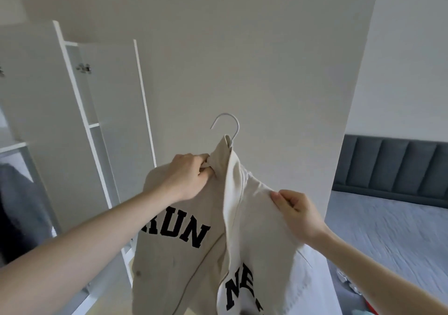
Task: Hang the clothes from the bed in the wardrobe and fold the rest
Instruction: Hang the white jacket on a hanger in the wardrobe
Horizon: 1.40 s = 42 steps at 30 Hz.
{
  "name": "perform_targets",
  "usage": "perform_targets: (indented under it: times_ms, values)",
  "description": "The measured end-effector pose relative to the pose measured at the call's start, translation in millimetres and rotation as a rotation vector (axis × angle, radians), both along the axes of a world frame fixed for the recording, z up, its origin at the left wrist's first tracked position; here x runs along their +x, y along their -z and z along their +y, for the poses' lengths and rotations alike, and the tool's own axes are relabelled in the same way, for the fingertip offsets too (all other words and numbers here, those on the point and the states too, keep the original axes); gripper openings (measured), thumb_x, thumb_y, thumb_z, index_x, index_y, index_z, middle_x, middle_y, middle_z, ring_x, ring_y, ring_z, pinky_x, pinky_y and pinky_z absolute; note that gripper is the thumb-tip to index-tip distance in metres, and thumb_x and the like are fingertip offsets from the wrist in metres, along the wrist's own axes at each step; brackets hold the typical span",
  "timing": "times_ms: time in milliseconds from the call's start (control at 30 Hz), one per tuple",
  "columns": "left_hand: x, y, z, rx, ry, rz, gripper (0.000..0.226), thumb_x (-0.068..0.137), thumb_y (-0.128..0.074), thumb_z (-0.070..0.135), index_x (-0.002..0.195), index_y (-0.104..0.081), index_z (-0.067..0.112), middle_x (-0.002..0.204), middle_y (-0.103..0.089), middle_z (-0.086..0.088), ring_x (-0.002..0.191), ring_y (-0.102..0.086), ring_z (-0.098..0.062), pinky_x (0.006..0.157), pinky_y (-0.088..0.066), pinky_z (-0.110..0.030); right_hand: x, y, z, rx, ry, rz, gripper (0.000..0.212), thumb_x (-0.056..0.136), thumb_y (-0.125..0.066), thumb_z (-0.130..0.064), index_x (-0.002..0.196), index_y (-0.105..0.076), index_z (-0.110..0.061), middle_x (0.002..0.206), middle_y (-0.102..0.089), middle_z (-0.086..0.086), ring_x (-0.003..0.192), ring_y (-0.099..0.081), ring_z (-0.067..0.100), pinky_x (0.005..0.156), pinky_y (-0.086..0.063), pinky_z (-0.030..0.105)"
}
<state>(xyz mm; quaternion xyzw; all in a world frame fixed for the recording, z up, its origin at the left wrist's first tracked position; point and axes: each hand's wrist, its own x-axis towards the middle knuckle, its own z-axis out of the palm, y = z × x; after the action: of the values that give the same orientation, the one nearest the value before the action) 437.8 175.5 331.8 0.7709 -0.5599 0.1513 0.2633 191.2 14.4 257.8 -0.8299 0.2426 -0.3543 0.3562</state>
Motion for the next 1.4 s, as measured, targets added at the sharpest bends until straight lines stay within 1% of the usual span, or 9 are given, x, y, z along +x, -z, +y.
perform_targets:
  times_ms: [167, 300, 533, 667, 800, 1033, 1200, 1300, 1400]
  values:
    - [33.1, 32.6, 53.0, -0.106, -0.127, 0.021, 0.043, 0.089, -0.056, 0.056, 0.127, -0.055, 0.037, 0.134, -0.052, 0.022, 0.126, -0.049, -0.011, 0.104, -0.044, -0.039, 21.4, 25.4, 17.9, 0.064, -0.057, -0.059, 0.054, 0.104, -0.059, -0.030, 0.060, -0.031, -0.020, 0.057, -0.025, -0.010, 0.054, -0.024, 0.009, 0.048, -0.018, 0.024]
    - [54.9, 68.5, 104.4, -0.178, -0.152, 0.112, 0.044, 0.087, -0.063, 0.058, 0.124, -0.061, 0.035, 0.130, -0.051, 0.022, 0.124, -0.049, -0.010, 0.106, -0.044, -0.037, 52.9, 46.2, 44.9, 0.104, -0.176, -0.059, 0.053, 0.104, -0.060, -0.031, 0.062, -0.032, -0.015, 0.058, -0.026, -0.009, 0.054, -0.025, 0.010, 0.047, -0.018, 0.024]
    - [97.9, 85.0, 174.2, -0.272, -0.304, 0.246, 0.011, 0.090, -0.077, 0.034, 0.098, -0.079, 0.026, 0.094, -0.063, 0.019, 0.092, -0.060, -0.004, 0.081, -0.051, -0.033, 133.7, 71.2, 101.2, 0.106, -0.307, -0.010, 0.054, 0.101, -0.062, -0.036, 0.065, -0.032, -0.010, 0.059, -0.024, -0.008, 0.055, -0.025, 0.010, 0.048, -0.017, 0.026]
    - [121.3, 86.8, 213.8, -0.336, -0.332, 0.288, 0.008, 0.088, -0.081, 0.022, 0.095, -0.081, 0.018, 0.089, -0.064, 0.016, 0.087, -0.063, -0.005, 0.073, -0.045, -0.015, 191.4, 75.1, 137.8, 0.104, -0.383, 0.026, 0.054, 0.100, -0.061, -0.040, 0.065, -0.034, -0.010, 0.059, -0.026, -0.010, 0.054, -0.027, 0.008, 0.047, -0.019, 0.024]
    - [156.9, 82.6, 254.2, -0.356, -0.345, 0.314, 0.010, 0.090, -0.078, 0.012, 0.100, -0.081, 0.011, 0.092, -0.066, 0.006, 0.086, -0.065, -0.010, 0.080, -0.054, -0.029, 251.5, 73.9, 184.3, 0.171, -0.498, 0.021, 0.055, 0.096, -0.057, -0.048, 0.064, -0.032, -0.012, 0.062, -0.026, -0.008, 0.057, -0.026, 0.010, 0.050, -0.019, 0.026]
    - [216.5, 97.5, 333.0, -0.282, -0.708, 0.084, 0.022, 0.096, -0.067, 0.037, 0.116, -0.076, 0.034, 0.118, -0.052, 0.007, 0.110, -0.047, -0.014, 0.097, -0.031, -0.029, 344.6, 86.9, 266.0, 0.315, -0.608, 0.003, 0.060, 0.095, -0.061, -0.056, 0.063, -0.035, -0.013, 0.061, -0.028, -0.006, 0.055, -0.028, 0.010, 0.047, -0.020, 0.023]
    - [240.2, 108.6, 392.1, -0.412, -0.607, 0.520, 0.025, 0.097, -0.053, 0.042, 0.115, -0.070, 0.037, 0.106, -0.063, 0.008, 0.094, -0.062, -0.011, 0.088, -0.051, -0.032, 404.5, 101.1, 332.5, 0.418, -0.722, 0.043, 0.058, 0.096, -0.060, -0.055, 0.066, -0.039, -0.010, 0.065, -0.031, -0.002, 0.061, -0.032, 0.013, 0.056, -0.024, 0.030]
    - [257.9, 117.3, 423.7, -0.406, -0.612, 0.610, 0.016, 0.088, -0.053, 0.053, 0.101, -0.063, 0.052, 0.097, -0.064, 0.020, 0.089, -0.061, 0.000, 0.081, -0.045, -0.029, 434.1, 107.0, 361.8, 0.460, -0.799, 0.079, 0.059, 0.100, -0.060, -0.050, 0.070, -0.045, -0.001, 0.066, -0.033, 0.001, 0.062, -0.034, 0.014, 0.059, -0.024, 0.031]
    - [282.0, 134.4, 450.0, -0.389, -0.709, 0.619, 0.034, 0.080, -0.068, 0.062, 0.112, -0.059, 0.056, 0.106, -0.065, 0.024, 0.095, -0.064, 0.004, 0.087, -0.054, -0.026, 463.0, 112.2, 384.6, 0.480, -0.857, 0.130, 0.053, 0.104, -0.060, -0.040, 0.070, -0.050, -0.001, 0.064, -0.037, 0.002, 0.062, -0.038, 0.015, 0.060, -0.027, 0.032]
